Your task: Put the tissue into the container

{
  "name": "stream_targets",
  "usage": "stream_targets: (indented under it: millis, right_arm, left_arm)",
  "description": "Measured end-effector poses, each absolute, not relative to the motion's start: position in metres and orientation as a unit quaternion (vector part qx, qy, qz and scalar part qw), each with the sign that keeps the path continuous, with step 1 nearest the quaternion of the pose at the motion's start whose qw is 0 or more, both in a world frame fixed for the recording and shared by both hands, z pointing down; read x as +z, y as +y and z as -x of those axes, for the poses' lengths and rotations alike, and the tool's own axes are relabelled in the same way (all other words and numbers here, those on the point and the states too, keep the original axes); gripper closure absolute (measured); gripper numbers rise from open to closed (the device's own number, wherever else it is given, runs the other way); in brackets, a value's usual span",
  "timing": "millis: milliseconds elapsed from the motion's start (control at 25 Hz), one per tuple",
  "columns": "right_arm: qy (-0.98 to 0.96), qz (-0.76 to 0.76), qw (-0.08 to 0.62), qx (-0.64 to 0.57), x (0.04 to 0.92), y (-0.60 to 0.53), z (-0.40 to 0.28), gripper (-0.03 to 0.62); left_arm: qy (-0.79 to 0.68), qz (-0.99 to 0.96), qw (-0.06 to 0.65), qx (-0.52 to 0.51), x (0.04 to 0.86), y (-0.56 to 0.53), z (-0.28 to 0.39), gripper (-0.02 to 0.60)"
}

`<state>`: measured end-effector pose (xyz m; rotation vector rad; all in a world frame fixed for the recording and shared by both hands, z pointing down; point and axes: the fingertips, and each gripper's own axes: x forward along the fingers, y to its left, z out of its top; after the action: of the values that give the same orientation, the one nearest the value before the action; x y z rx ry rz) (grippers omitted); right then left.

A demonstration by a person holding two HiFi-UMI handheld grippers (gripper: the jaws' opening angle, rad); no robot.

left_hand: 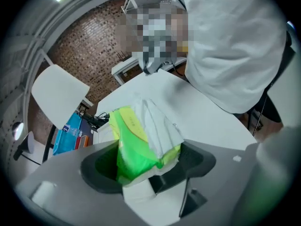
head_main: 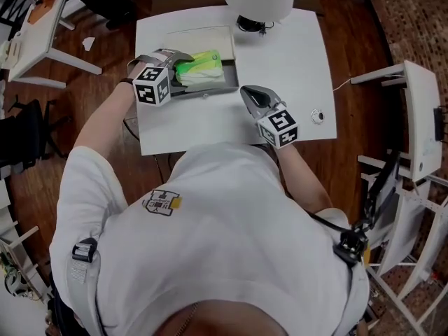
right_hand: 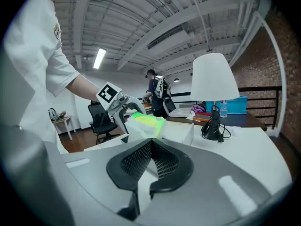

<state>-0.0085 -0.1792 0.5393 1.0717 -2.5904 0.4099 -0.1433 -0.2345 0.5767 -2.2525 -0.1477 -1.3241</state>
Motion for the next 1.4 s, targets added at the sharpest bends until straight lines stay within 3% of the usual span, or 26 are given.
stream_targets:
  millis: [480,1000,1400]
  right_arm:
    - [-0.914,-0.321,0.216,0.124,0.555,-0.223,0.046,0.594]
    - [-0.898,-0.187,0.397,0.026,0.606,-0.253,0.115,0.594]
    - [-0.891,-0.172,0.419,0.039,0.630,-0.263,0.131,0.594]
  left_arm:
    - [-0.106,0.824,0.232,-0.506,0.618,-0.216,0.142,0.230]
    - [-0.144,0.824,0.150,-0.527,0.637,-0.217,0.142,0.221]
    - [-0.142,0.831,0.083,-0.532,0.642,-0.225,0.148,0.175]
